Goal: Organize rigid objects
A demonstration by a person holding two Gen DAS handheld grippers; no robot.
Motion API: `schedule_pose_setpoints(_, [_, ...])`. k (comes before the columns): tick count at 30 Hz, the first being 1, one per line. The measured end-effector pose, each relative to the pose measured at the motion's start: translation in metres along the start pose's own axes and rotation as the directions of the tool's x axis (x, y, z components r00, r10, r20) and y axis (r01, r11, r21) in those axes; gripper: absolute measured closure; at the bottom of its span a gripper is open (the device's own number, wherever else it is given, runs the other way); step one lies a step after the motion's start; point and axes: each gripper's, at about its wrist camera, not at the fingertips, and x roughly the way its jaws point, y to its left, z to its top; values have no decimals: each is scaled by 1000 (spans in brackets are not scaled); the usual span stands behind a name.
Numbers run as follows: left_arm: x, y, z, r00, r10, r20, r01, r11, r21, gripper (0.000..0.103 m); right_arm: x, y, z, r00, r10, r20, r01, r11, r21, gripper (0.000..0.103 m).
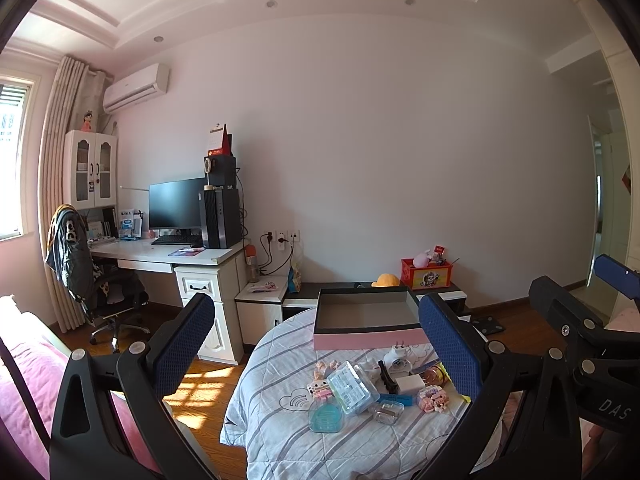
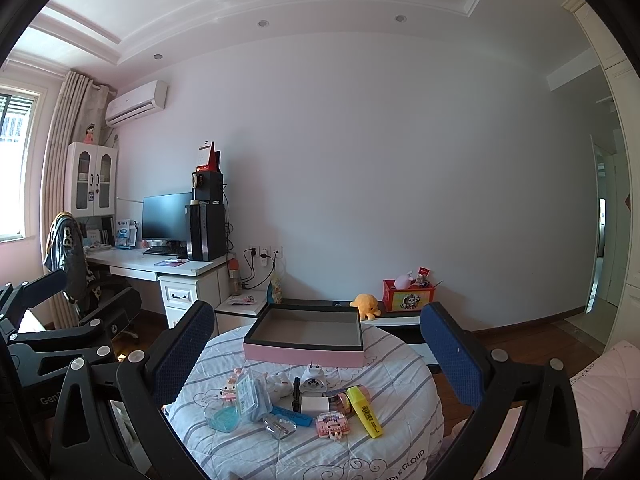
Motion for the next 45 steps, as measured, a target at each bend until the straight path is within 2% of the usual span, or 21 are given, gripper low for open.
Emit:
schedule_pose_setpoints(10, [8, -2, -17, 1000, -6, -26, 6, 1000, 2, 0, 13, -3, -7, 999, 0, -33, 0, 1000, 3, 0])
schedule_pose_setpoints(17, [39, -10, -37, 998, -24, -63, 25, 1000, 11, 0, 39, -12, -26, 997, 12, -80, -10, 1000, 24, 0])
schedule_pose_setpoints(21, [64, -15, -56, 994, -29, -110, 32, 999, 26, 0, 65, -16, -47, 989, 19, -150, -15, 1000, 23, 0])
schedule_pose_setpoints(24, [85, -11, -77, 984, -46, -173, 53, 998, 34, 0, 87, -22, -69, 977, 13, -211, -9, 1000, 17, 0])
schedule_pose_setpoints(26, [102, -6, -95, 971, -51, -233, 60, 998, 32, 0, 102, -30, -86, 966, 7, -259, -2, 1000, 21, 0])
schedule_pose_setpoints(31, [146, 5, -146, 911, -61, -407, 72, 997, 10, 0, 140, -55, -132, 923, 11, -386, 14, 998, 63, 0])
schedule_pose_setpoints(38, [189, 2, -190, 831, -71, -552, 80, 997, -8, 0, 175, -74, -178, 866, 34, -499, 20, 995, 102, 0])
schedule_pose_setpoints(45, [216, 4, -212, 791, -50, -609, 59, 998, -5, 0, 194, -87, -193, 842, 43, -538, 22, 993, 115, 0])
